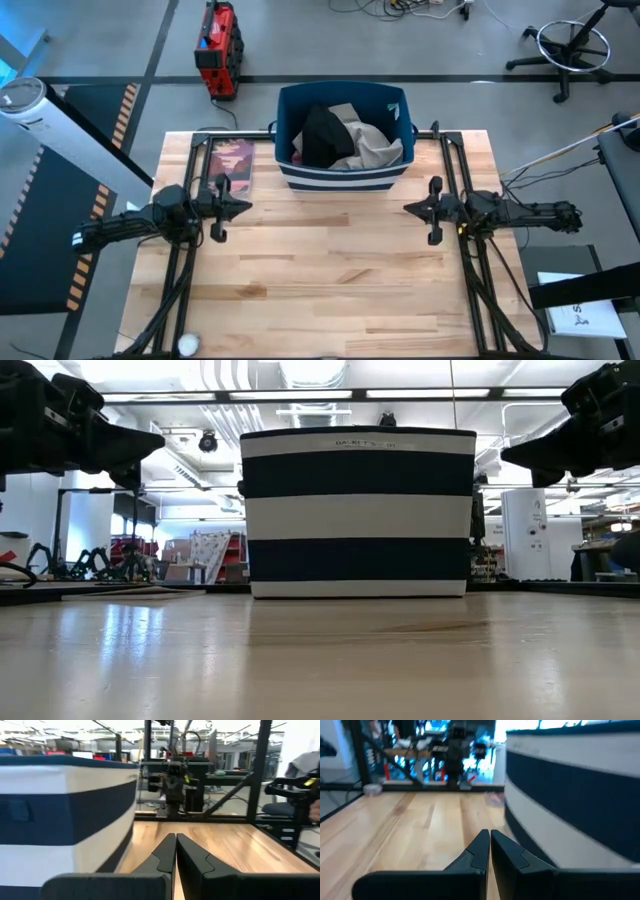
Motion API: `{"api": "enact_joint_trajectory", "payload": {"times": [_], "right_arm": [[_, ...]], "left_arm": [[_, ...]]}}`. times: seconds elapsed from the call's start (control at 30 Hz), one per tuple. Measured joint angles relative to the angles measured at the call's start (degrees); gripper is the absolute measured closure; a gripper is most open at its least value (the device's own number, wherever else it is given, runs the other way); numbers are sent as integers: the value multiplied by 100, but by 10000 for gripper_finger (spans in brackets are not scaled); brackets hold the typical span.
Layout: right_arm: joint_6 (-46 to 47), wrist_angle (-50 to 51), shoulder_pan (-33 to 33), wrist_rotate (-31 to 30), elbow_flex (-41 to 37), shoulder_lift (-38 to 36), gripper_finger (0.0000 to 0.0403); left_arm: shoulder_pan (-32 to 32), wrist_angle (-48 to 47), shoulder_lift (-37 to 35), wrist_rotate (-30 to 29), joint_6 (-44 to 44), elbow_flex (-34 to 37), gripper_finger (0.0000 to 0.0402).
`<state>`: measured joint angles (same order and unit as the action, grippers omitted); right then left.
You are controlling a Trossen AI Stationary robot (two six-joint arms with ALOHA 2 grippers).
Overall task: Sort clothes
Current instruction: Return to Home Position
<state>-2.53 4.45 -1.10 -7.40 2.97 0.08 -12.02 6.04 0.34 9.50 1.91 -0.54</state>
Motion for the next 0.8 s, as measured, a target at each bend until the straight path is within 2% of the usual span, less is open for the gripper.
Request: {"api": "enact_joint_trajectory", "payload": {"times": [0.13,0.4,0.67,0.8], "right_arm": [[-181,-642,2,-165,-231,22,401],[-117,-654,2,-275,-231,345,401],[101,-599,2,317,-235,253,401],[-63,-589,0,293,-235,-11,401]], "left_arm": [[187,-187,15,-1,34,0,402],[220,-253,74,-321,20,2,402],[222,-278,65,-323,15,2,402],[219,-315,-36,-316,-90,2,402]]}}
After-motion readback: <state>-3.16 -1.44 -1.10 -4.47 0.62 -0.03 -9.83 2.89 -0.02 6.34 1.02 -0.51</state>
